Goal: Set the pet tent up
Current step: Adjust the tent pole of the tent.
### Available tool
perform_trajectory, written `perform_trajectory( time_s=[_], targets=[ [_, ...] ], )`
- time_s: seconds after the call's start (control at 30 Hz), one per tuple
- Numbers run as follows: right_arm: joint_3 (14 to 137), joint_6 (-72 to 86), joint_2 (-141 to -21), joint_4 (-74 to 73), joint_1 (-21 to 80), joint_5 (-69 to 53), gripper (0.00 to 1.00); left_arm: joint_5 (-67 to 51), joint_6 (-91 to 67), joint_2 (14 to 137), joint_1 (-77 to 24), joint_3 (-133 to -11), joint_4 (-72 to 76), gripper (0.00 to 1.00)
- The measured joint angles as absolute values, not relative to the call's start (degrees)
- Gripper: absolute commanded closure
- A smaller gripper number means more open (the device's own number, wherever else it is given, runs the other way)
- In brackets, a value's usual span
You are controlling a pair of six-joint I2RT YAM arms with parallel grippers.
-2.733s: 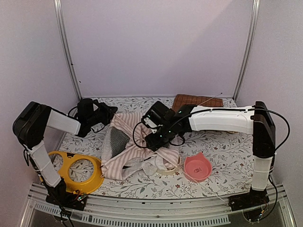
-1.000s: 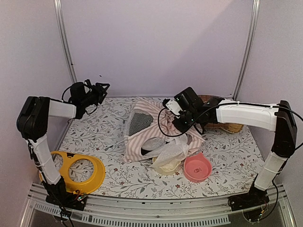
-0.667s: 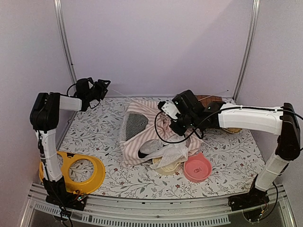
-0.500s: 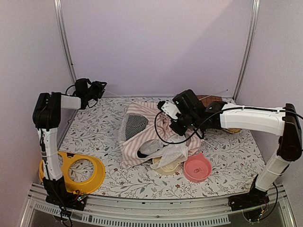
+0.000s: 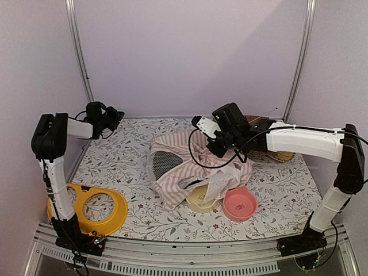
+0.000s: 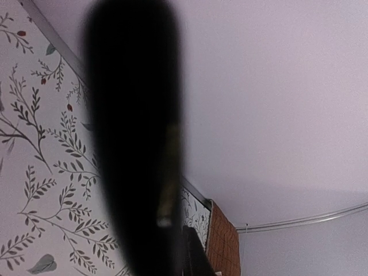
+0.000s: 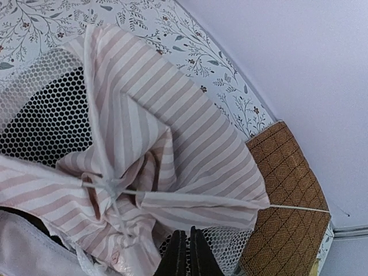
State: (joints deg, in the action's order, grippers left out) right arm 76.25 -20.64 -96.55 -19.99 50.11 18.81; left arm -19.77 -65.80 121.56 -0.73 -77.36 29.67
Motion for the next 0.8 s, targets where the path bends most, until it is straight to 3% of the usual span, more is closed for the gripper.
perform_trajectory(
  time_s=[0.17, 0.47, 0.8],
  targets=[
    [78.2, -20.4, -97.4, -18.8, 49.5, 17.5, 0.86, -20.6, -66.5, 118.2, -2.6, -69.2, 33.5, 1.0],
    [82.6, -14.1, -98.4, -22.3, 50.1, 10.3, 0.58, -18.2, -71.8, 112.5, -8.8, -58.3, 39.1, 1.0],
    [91.6, -5.1, -105.1, -25.6, 53.7, 4.3, 0.45, -13.5, -75.2, 106.9, -19.2, -53.2, 43.1, 1.0]
  ],
)
